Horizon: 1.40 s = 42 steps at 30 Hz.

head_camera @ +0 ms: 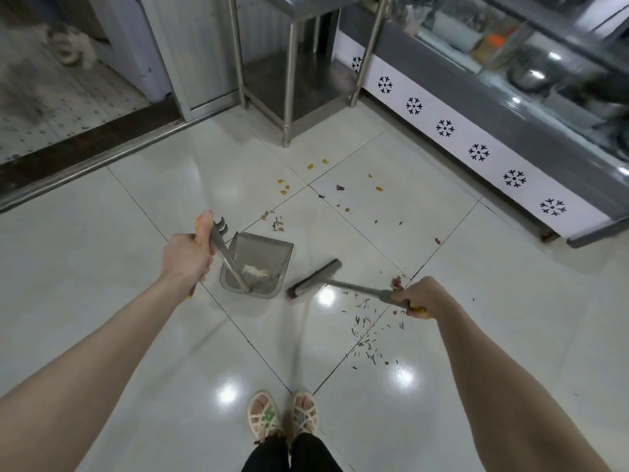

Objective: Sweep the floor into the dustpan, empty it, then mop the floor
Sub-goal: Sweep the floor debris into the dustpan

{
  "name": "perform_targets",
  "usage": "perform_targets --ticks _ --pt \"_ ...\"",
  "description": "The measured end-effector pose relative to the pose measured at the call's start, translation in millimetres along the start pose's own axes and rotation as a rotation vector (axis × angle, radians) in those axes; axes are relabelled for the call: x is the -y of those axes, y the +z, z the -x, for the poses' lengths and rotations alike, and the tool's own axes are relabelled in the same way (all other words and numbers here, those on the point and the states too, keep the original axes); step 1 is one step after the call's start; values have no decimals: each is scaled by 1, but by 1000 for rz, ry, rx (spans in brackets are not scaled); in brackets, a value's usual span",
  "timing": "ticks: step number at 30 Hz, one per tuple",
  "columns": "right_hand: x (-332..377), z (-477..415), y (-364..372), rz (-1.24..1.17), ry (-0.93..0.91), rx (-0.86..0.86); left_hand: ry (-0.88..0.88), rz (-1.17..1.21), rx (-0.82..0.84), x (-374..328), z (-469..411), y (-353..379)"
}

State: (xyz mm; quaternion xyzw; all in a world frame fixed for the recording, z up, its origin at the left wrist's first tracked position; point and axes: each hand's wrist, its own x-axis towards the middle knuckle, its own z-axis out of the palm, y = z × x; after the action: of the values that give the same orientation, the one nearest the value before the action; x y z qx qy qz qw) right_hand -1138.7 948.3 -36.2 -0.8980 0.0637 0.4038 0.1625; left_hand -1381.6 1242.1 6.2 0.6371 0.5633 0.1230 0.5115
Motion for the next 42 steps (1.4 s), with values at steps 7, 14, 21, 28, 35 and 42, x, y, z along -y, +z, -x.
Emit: perform_targets --ticks 7,14,21,28,35,42 --pt "74 5 30 -8 -157 -88 21 39 -18 -3 -15 -22" --pt "130 -9 71 -88 -210 -115 21 22 -49 -17 -57 -46" --pt "208 -47 101 -139 -199 -34 -8 -22 -138 -38 -131 -67" --pt "296 -80 111 -89 -215 55 -13 -88 -155 -76 -201 -78" --pt "371 -100 122 -43 -193 80 -37 -42 -177 -85 -252 -85" --pt "369 -107 103 99 -134 48 3 -80 -144 -90 -274 -76"
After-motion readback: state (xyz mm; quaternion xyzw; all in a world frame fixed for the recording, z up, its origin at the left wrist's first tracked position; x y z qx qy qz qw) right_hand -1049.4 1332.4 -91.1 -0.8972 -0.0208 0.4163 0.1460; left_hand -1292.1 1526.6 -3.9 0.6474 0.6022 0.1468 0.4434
